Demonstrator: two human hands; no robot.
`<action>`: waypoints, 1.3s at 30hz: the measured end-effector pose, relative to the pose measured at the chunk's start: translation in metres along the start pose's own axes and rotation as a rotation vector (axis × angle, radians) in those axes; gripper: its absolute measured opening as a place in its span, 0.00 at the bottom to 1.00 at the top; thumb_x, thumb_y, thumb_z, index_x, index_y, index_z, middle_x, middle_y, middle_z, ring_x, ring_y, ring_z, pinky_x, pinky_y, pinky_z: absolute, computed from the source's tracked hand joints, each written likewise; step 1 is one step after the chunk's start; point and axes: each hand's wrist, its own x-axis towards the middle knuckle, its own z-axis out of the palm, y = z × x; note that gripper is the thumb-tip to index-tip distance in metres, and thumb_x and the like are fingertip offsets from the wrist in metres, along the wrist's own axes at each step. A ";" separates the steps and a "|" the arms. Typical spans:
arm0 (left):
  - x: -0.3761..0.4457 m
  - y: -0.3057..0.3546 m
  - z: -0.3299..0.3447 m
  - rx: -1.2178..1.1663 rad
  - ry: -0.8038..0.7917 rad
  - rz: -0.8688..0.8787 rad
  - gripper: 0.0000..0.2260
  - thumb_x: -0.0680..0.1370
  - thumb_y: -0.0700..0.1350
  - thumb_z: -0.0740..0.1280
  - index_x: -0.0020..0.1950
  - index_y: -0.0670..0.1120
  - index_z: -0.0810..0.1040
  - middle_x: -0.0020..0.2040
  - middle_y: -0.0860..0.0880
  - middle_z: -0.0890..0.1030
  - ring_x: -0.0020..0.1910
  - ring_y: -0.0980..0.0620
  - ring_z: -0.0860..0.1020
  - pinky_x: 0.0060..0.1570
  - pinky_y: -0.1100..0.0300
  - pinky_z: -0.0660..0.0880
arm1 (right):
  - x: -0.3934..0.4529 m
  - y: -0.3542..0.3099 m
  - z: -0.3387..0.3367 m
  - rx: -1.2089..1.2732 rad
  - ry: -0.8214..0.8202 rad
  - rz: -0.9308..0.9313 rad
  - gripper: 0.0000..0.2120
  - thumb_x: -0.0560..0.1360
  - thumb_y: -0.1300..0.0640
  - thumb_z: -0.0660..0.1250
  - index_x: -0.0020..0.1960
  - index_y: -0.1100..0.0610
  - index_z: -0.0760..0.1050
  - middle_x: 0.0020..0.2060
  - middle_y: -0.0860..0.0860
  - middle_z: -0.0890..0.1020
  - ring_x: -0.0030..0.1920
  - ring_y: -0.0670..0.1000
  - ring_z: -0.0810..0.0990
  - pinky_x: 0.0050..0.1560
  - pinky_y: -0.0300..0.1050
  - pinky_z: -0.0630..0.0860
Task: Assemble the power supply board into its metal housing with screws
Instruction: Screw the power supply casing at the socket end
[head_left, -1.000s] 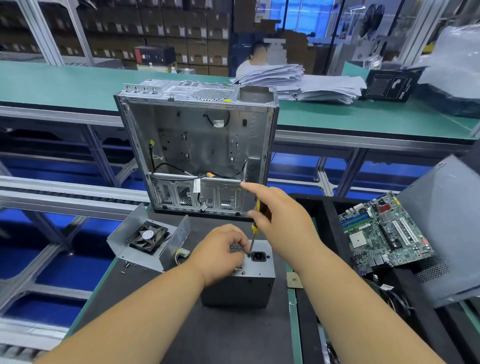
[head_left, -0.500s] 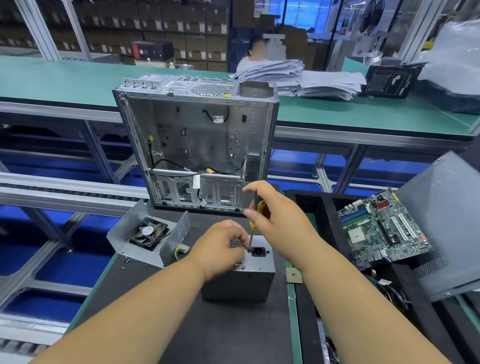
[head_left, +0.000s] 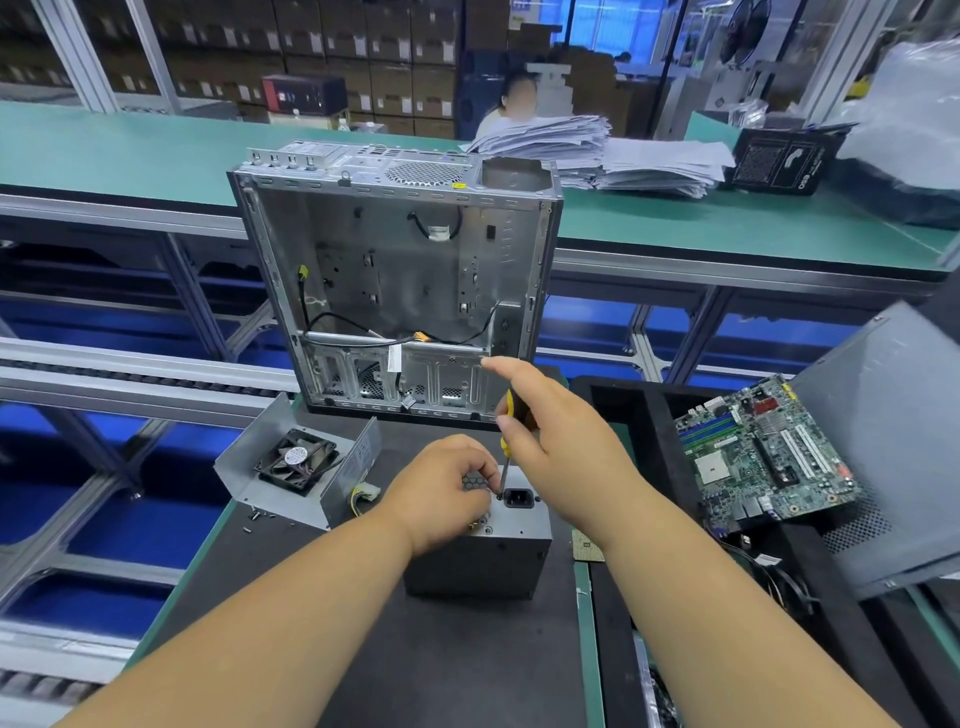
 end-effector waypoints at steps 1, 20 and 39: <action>0.000 0.000 0.000 -0.001 -0.003 0.001 0.11 0.69 0.38 0.67 0.39 0.56 0.79 0.51 0.59 0.76 0.58 0.57 0.73 0.60 0.52 0.72 | 0.001 0.000 0.000 0.035 -0.030 0.007 0.28 0.80 0.59 0.60 0.73 0.36 0.59 0.52 0.39 0.75 0.49 0.43 0.76 0.51 0.46 0.77; 0.002 -0.002 0.000 0.035 -0.006 0.020 0.11 0.69 0.38 0.67 0.39 0.56 0.78 0.50 0.60 0.76 0.57 0.55 0.73 0.59 0.52 0.72 | 0.003 0.000 -0.004 0.096 -0.087 0.044 0.33 0.79 0.62 0.63 0.72 0.31 0.58 0.52 0.39 0.77 0.52 0.42 0.78 0.56 0.45 0.78; 0.002 -0.003 0.000 0.028 0.006 0.016 0.13 0.69 0.40 0.67 0.35 0.61 0.75 0.48 0.64 0.74 0.55 0.58 0.72 0.57 0.54 0.72 | 0.010 -0.004 -0.002 -0.088 -0.042 0.000 0.33 0.77 0.57 0.69 0.70 0.31 0.57 0.44 0.39 0.73 0.42 0.40 0.73 0.41 0.34 0.70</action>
